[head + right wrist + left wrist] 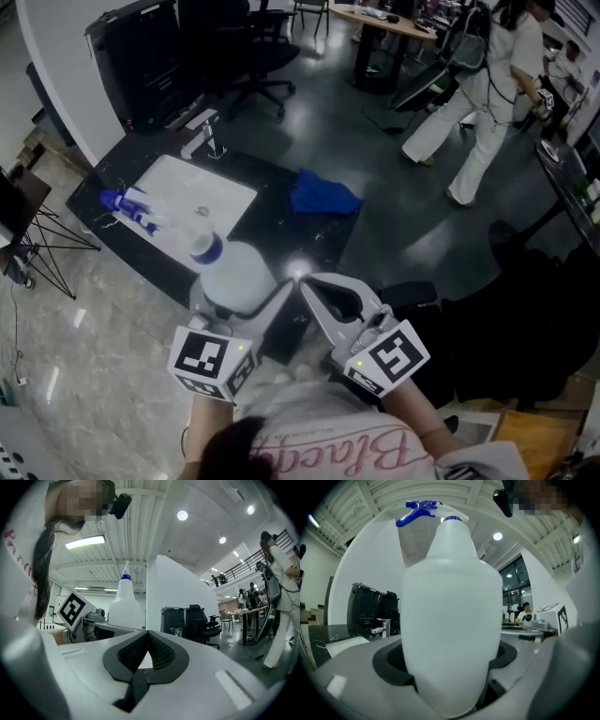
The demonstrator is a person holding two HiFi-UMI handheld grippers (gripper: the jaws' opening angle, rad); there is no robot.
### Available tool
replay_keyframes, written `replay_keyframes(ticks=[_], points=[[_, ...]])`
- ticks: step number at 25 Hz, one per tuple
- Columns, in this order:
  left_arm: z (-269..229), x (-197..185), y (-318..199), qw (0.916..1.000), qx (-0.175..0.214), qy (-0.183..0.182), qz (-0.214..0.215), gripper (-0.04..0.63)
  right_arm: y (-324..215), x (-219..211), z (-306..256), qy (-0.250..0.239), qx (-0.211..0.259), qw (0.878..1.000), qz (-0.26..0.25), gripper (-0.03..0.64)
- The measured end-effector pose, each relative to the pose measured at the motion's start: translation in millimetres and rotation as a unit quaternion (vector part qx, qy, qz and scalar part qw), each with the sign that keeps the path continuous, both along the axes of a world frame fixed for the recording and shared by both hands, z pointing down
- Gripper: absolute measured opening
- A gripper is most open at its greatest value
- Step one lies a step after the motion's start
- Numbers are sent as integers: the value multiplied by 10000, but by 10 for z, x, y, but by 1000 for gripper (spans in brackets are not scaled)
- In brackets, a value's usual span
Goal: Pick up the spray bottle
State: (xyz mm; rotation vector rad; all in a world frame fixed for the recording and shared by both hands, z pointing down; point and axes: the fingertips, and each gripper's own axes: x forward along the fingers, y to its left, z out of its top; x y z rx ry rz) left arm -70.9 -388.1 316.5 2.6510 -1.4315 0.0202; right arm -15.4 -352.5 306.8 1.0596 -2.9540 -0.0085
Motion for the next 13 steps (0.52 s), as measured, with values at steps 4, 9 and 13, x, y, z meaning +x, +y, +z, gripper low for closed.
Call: replay_keyframes(ticks=[4, 9, 13], points=[[17, -43, 30, 10000, 14, 32, -11, 422, 44, -32, 11, 49, 41, 10000, 5, 0], [62, -57, 64, 10000, -30, 65, 3, 422, 106, -63, 74, 78, -7, 10000, -8, 0], [75, -47, 84, 10000, -13, 50, 32, 422, 145, -75, 96, 98, -9, 10000, -13, 0]])
